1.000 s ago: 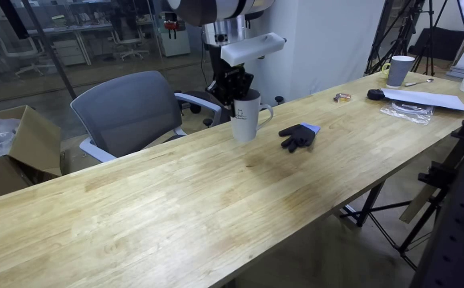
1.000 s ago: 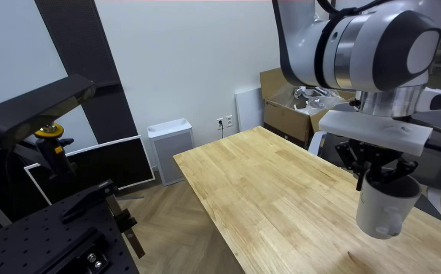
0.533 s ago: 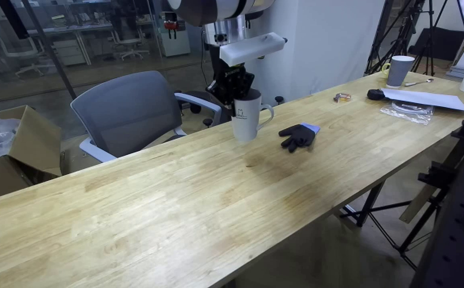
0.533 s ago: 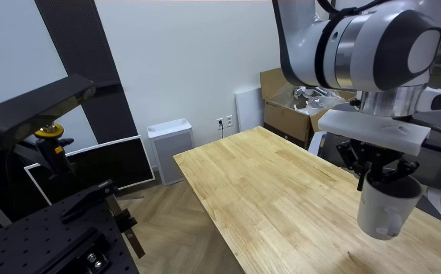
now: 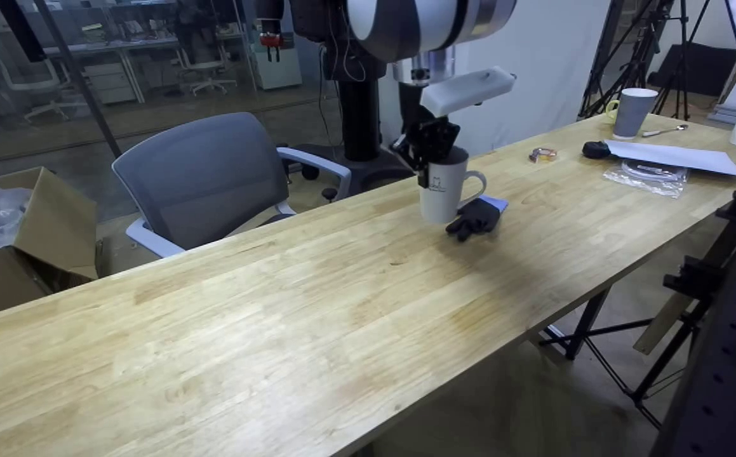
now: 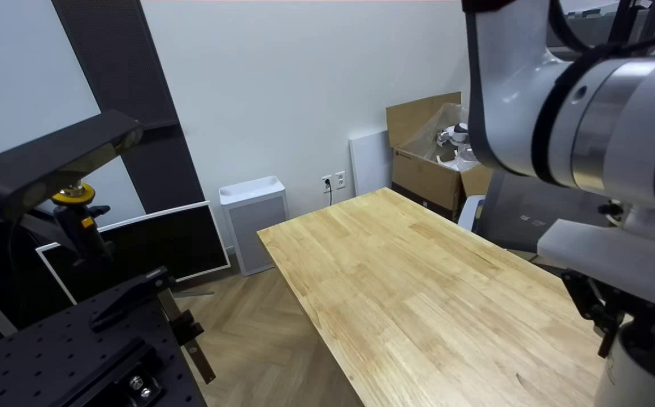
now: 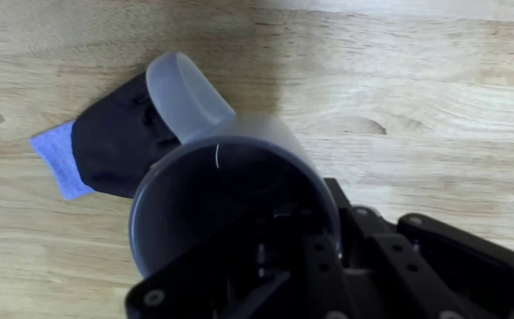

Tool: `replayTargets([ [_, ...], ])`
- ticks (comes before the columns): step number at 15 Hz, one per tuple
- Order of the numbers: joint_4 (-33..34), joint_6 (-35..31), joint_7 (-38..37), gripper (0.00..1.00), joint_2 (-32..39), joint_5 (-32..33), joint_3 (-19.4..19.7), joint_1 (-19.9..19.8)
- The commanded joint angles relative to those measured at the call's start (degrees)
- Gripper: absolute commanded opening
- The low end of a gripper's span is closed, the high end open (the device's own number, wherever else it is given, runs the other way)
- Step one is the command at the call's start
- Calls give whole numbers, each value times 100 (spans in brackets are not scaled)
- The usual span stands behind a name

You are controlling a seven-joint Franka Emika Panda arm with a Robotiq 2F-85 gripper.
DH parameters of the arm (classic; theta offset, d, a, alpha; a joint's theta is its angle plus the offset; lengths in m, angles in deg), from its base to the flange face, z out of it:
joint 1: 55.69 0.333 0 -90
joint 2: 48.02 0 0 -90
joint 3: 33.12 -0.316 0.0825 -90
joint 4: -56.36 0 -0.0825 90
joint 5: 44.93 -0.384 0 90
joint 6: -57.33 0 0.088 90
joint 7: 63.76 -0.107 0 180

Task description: Pick up the mug then set it back down

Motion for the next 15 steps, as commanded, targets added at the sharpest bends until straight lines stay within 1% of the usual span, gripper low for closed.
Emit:
replayTargets([
  [1,-231,-343,82,2,38,5,-71,-158],
  [4,-475,-588,-36,2,127,5,-85,-60],
  [7,-665,-761,-158,2,199,0,-117,119],
  [15,-833,-916,-431,2,283,-8,-113,554],
])
